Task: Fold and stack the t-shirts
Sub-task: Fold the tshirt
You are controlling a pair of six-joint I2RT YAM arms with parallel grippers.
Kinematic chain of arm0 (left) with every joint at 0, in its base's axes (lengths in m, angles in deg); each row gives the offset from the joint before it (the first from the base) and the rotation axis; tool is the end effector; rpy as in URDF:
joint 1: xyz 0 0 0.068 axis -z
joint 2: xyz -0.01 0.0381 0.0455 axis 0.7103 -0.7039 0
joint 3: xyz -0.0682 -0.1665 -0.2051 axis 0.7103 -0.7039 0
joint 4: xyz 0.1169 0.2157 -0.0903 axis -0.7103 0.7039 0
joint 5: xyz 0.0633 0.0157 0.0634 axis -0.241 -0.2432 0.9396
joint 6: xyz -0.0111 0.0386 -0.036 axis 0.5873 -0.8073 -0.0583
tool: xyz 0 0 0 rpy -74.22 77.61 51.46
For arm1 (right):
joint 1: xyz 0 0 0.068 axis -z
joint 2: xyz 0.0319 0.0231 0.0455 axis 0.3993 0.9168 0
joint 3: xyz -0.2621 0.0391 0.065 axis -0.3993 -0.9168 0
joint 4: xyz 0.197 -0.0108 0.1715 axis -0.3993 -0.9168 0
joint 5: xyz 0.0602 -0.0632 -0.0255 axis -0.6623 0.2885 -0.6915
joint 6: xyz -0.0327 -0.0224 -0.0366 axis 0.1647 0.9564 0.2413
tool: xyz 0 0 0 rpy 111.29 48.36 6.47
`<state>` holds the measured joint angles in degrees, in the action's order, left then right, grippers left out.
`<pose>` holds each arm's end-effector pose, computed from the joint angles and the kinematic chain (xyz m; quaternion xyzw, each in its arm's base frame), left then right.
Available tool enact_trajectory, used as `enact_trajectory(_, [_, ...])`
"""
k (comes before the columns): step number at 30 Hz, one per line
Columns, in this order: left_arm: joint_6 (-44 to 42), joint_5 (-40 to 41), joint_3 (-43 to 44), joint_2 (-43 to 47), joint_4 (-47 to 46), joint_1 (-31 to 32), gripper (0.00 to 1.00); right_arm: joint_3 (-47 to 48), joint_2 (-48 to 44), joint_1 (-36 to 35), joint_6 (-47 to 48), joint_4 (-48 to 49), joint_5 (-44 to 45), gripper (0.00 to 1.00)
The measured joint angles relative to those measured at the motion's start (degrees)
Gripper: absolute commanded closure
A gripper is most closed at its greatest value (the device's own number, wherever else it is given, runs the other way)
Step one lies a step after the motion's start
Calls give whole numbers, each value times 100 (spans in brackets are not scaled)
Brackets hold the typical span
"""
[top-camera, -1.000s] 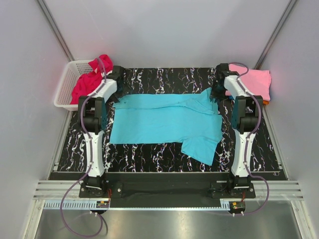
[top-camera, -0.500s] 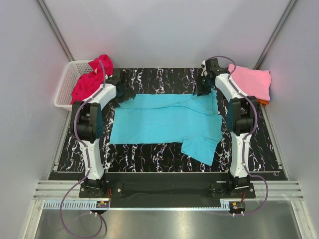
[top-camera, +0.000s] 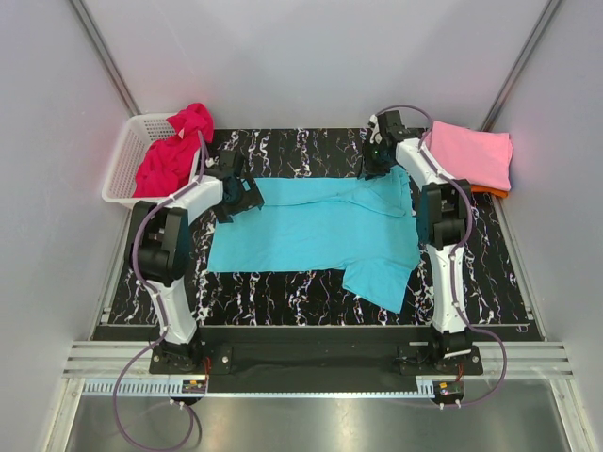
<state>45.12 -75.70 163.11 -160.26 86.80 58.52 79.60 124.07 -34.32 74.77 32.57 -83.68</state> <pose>0.3852 -0.0879 0.1858 -0.2114 0.9503 -0.0618 0.2201 0.5159 0.1065 0.1895 -0.0428 0.9548 0.1566 0.2489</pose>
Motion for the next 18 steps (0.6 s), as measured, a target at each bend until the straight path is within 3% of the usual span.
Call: enact_trajectory(18, [-48,33,-267,184,-48,-7,2,-592,-70,-284,9,11,662,62])
